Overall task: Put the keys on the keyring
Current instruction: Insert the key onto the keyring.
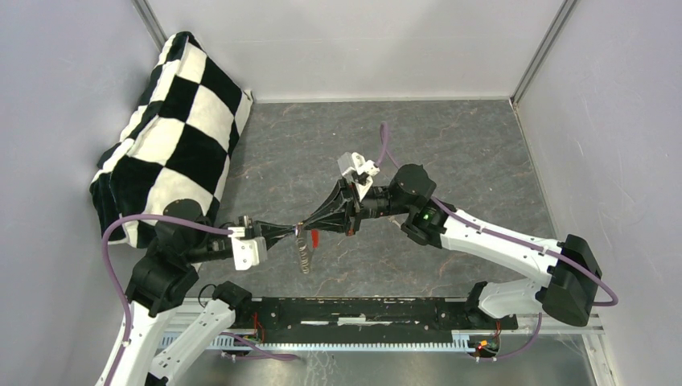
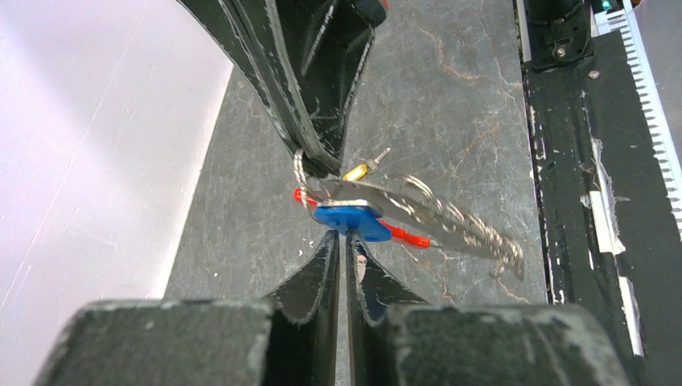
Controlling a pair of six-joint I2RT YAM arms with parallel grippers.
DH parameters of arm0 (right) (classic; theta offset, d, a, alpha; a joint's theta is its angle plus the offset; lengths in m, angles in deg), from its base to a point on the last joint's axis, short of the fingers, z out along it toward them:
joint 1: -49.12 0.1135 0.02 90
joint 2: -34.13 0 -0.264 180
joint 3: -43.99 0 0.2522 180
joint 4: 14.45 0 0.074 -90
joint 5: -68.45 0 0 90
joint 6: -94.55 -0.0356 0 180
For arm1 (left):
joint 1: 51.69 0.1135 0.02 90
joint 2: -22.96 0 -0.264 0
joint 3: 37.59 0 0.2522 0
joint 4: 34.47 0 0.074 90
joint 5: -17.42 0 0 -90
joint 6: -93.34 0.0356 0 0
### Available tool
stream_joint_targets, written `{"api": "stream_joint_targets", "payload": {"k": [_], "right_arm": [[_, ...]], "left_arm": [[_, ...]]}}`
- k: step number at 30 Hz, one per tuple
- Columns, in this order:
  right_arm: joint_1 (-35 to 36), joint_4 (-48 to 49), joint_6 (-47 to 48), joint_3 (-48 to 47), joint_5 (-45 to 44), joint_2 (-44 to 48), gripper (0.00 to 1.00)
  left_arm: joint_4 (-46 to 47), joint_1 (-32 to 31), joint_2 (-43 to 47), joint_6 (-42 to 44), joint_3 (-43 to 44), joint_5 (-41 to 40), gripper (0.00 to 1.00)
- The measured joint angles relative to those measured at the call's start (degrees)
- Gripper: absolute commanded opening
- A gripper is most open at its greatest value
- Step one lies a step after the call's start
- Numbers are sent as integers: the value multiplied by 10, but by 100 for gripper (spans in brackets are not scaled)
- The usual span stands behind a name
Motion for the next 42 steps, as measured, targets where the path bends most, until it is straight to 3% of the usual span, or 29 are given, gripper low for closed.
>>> {"api": "stream_joint_targets", "payload": {"k": [3, 6, 11, 14, 18, 26, 33, 42], "right_arm": [[-1, 48, -35, 14, -9, 0, 0], [-1, 97, -65, 32, -20, 0, 0], [-2, 160, -100, 69, -43, 7, 0], [-2, 183, -110, 83, -52, 17, 0], [-2, 214, -118, 93, -57, 30, 0], [-2, 256, -138, 104, -59, 29, 0], [-2, 258, -139, 104, -57, 20, 0], [-2, 238, -133, 104, -47, 16, 0]], "left_arm": [[-8, 0, -1, 14, 0, 0, 14], [-14, 0, -5, 21, 6, -2, 38], [-18, 0, -5, 21, 26, -15, 62], [-15, 0, -3, 12, 42, -21, 68], [5, 0, 6, -15, 56, -28, 67], [65, 0, -3, -59, 57, -8, 46], [75, 0, -38, -59, 58, 27, 45], [68, 0, -56, -54, 58, 62, 25]]}}
